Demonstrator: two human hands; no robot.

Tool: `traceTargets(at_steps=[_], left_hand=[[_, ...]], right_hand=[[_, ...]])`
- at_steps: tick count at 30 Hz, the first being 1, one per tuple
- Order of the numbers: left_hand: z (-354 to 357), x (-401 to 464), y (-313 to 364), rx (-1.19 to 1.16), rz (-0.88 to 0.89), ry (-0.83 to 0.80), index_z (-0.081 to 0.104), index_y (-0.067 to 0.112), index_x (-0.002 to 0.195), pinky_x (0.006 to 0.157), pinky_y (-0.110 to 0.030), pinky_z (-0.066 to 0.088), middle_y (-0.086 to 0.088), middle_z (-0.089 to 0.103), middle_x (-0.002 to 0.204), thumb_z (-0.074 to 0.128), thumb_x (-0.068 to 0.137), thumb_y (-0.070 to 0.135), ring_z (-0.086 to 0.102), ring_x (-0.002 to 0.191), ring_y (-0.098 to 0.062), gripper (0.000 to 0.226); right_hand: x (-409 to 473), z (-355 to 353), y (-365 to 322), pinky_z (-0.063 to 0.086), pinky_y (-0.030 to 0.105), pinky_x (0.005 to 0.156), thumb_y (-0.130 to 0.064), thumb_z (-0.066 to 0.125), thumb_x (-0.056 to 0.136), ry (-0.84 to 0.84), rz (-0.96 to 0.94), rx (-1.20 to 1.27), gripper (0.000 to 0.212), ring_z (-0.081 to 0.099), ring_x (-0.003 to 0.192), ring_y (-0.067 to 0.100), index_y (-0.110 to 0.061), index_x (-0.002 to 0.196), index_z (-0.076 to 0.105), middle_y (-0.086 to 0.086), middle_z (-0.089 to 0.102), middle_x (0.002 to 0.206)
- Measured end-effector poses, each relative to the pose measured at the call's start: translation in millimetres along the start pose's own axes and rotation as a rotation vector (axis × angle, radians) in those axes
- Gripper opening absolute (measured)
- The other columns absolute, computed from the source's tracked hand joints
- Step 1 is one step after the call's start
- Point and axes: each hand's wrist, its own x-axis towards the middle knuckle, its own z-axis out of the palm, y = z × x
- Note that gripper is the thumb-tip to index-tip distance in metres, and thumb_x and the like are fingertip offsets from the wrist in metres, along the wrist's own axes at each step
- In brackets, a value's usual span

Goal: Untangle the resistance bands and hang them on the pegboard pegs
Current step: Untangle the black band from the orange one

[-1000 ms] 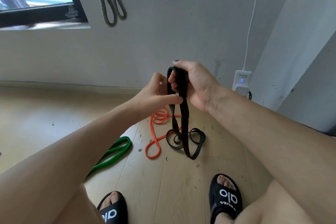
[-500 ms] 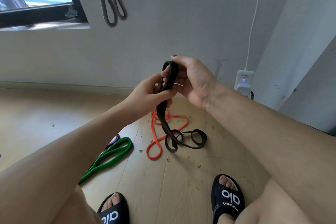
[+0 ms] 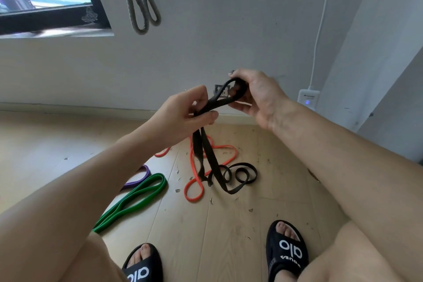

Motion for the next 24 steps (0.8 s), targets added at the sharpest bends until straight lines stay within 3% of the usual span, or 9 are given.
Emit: traceTargets(at_steps=[2, 3, 6, 9, 13, 17, 20, 22, 24], left_hand=[[2.2, -1.4, 0.1, 0.091, 0.022, 0.024, 0.036, 0.018, 0.077, 0.066, -0.031, 0.058, 0.000, 0.068, 0.076, 0.070, 0.095, 0.015, 0.072, 0.072, -0.010, 0.038], [3.8, -2.2, -0.8, 0.126, 0.022, 0.020, 0.036, 0.019, 0.076, 0.061, -0.032, 0.056, 0.002, 0.064, 0.073, 0.071, 0.094, 0.017, 0.070, 0.067, -0.013, 0.039], [7.3, -0.7, -5.4, 0.222, -0.013, -0.024, 0.038, 0.024, 0.073, 0.065, -0.047, 0.052, -0.005, 0.057, 0.066, 0.075, 0.090, 0.024, 0.063, 0.066, -0.036, 0.041], [11.6, 2.0, -3.3, 0.190, -0.016, -0.022, 0.050, 0.018, 0.076, 0.069, -0.049, 0.055, -0.010, 0.066, 0.064, 0.081, 0.083, 0.025, 0.065, 0.064, -0.036, 0.033], [19.8, 2.4, 1.9, 0.128, -0.010, -0.014, 0.065, 0.007, 0.093, 0.077, -0.045, 0.056, -0.003, 0.071, 0.076, 0.084, 0.079, 0.024, 0.071, 0.072, -0.024, 0.028], [19.1, 5.7, 1.8, 0.079, -0.012, -0.022, 0.066, 0.013, 0.096, 0.078, -0.041, 0.059, -0.011, 0.070, 0.082, 0.083, 0.081, 0.029, 0.072, 0.075, -0.023, 0.027], [16.3, 4.2, -0.5, -0.058, -0.060, -0.067, 0.061, 0.012, 0.099, 0.076, -0.048, 0.061, -0.023, 0.066, 0.081, 0.082, 0.082, 0.022, 0.074, 0.072, -0.031, 0.029], [16.2, 3.7, -2.3, -0.074, -0.084, -0.090, 0.052, 0.009, 0.099, 0.074, -0.052, 0.061, -0.012, 0.071, 0.071, 0.080, 0.084, 0.017, 0.073, 0.070, -0.033, 0.032], [17.9, 3.9, -6.3, -0.086, -0.128, -0.103, 0.047, 0.010, 0.098, 0.072, -0.044, 0.062, -0.004, 0.075, 0.072, 0.076, 0.089, 0.018, 0.074, 0.070, -0.026, 0.031]], right_hand=[[2.4, 0.3, 6.2, 0.059, 0.037, 0.080, -0.011, 0.063, 0.086, 0.046, 0.038, -0.118, 0.003, 0.065, 0.079, 0.022, -0.012, 0.087, 0.062, 0.007, 0.065, 0.081], [4.5, -0.2, 10.0, 0.058, 0.037, 0.078, -0.006, 0.061, 0.084, 0.106, 0.007, -0.235, 0.010, 0.065, 0.084, 0.025, -0.012, 0.093, 0.060, 0.008, 0.065, 0.087], [-0.1, 3.8, 10.7, 0.051, 0.032, 0.079, -0.007, 0.054, 0.090, 0.231, -0.393, -0.701, 0.026, 0.062, 0.092, 0.020, -0.017, 0.114, 0.059, 0.001, 0.065, 0.099], [-11.0, 16.5, 10.6, 0.050, 0.034, 0.084, -0.020, 0.046, 0.103, -0.034, -0.590, -0.893, 0.023, 0.064, 0.096, 0.020, -0.018, 0.118, 0.063, 0.001, 0.072, 0.102], [-14.0, 21.8, 19.8, 0.043, 0.036, 0.074, -0.045, 0.033, 0.108, -0.212, -0.366, -0.926, 0.042, 0.058, 0.080, 0.017, -0.020, 0.083, 0.055, -0.002, 0.064, 0.081], [-10.8, 20.7, 19.2, 0.049, 0.038, 0.083, -0.062, 0.022, 0.105, -0.184, -0.270, -1.019, 0.066, 0.064, 0.088, 0.019, -0.017, 0.084, 0.067, 0.000, 0.071, 0.087], [-8.3, 21.5, 13.8, 0.046, 0.035, 0.072, -0.055, 0.040, 0.104, -0.108, -0.362, -0.995, 0.049, 0.063, 0.081, 0.019, -0.018, 0.082, 0.064, -0.004, 0.067, 0.078], [-5.0, 17.9, 7.3, 0.041, 0.033, 0.063, -0.049, 0.051, 0.102, -0.016, -0.422, -0.912, 0.038, 0.058, 0.071, 0.017, -0.018, 0.082, 0.063, -0.006, 0.060, 0.068], [-1.5, 13.1, 0.8, 0.043, 0.031, 0.061, -0.045, 0.058, 0.098, 0.064, -0.474, -0.826, 0.032, 0.057, 0.066, 0.014, -0.019, 0.082, 0.064, -0.006, 0.062, 0.067]])
